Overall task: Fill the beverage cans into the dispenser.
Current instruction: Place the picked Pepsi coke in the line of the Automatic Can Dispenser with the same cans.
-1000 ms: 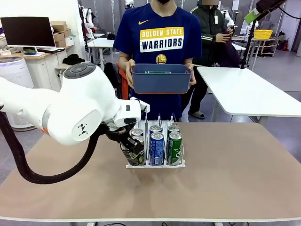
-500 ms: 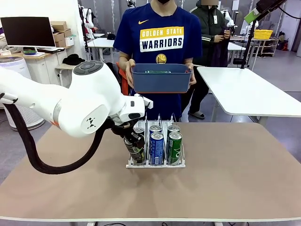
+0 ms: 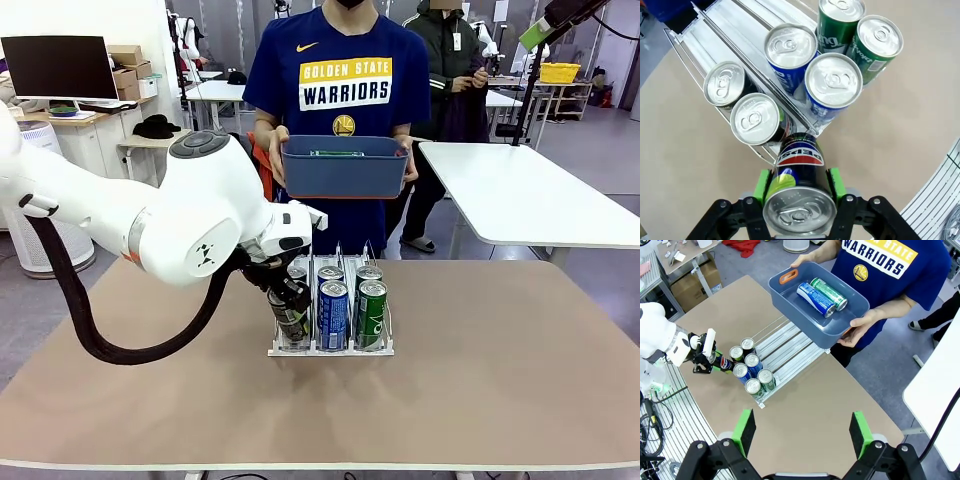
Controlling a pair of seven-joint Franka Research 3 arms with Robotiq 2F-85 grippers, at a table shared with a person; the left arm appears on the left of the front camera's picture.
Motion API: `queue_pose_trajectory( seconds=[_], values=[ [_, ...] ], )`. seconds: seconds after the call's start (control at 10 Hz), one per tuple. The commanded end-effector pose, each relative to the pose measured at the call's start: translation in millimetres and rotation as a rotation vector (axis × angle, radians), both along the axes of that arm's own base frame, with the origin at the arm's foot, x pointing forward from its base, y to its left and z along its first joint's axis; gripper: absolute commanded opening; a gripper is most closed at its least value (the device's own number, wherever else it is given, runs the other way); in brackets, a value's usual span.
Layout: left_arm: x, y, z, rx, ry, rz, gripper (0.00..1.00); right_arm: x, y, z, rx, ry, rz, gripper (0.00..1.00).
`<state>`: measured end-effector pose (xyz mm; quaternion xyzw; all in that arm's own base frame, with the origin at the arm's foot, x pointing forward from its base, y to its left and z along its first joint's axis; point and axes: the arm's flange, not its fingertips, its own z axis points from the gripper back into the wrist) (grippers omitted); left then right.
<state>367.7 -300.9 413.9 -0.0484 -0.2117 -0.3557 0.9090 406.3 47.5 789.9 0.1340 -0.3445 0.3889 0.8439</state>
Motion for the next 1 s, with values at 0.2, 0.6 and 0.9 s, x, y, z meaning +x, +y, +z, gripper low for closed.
queue_pose_trajectory(
  seconds=[0.2,0.6,0.9],
  values=[
    [34.4,8.6,3.0,0.009,-0.057,0.023,0.58,-1.3,-0.3,-1.5,-0.002,0.006,0.004,1.00],
    [49.8,5.2,-11.6,0.019,-0.016,0.013,0.58,-1.3,-0.3,-1.5,-0.002,0.006,0.004,1.00],
    [54.7,2.7,-19.0,0.027,0.027,-0.003,0.58,-1.3,-0.3,-1.5,-0.002,0.006,0.004,1.00]
  ],
)
